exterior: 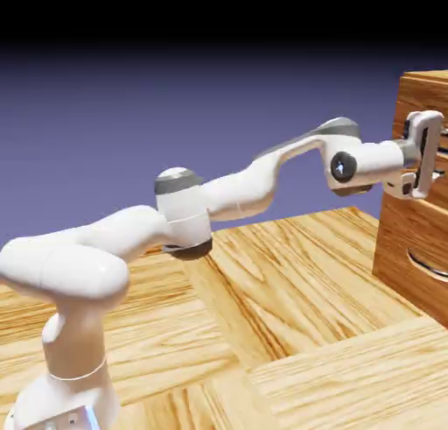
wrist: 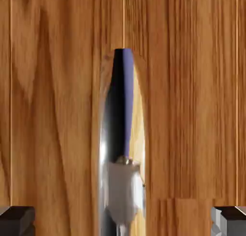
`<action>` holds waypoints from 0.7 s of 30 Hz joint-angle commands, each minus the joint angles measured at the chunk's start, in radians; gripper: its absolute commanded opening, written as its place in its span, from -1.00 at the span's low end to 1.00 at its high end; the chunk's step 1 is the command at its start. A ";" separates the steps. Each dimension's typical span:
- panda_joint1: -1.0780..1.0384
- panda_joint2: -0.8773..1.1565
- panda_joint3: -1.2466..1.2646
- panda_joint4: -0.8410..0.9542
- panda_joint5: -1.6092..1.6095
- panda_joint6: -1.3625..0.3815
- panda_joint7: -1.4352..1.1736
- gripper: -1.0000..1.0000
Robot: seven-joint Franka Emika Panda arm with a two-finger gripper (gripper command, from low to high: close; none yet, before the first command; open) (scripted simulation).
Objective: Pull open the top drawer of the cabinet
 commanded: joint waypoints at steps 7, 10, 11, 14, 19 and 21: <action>0.102 0.022 0.003 -0.181 0.018 -0.076 -0.031 -1.00; 0.165 0.034 0.006 -0.290 0.026 -0.121 -0.046 -1.00; 0.186 0.038 0.007 -0.326 0.027 -0.136 -0.051 -1.00; 0.249 0.050 0.010 -0.435 0.031 -0.180 -0.064 -1.00; 0.358 0.069 0.014 -0.616 0.031 -0.252 -0.083 -1.00; 0.402 0.076 0.015 -0.688 0.030 -0.280 -0.090 -1.00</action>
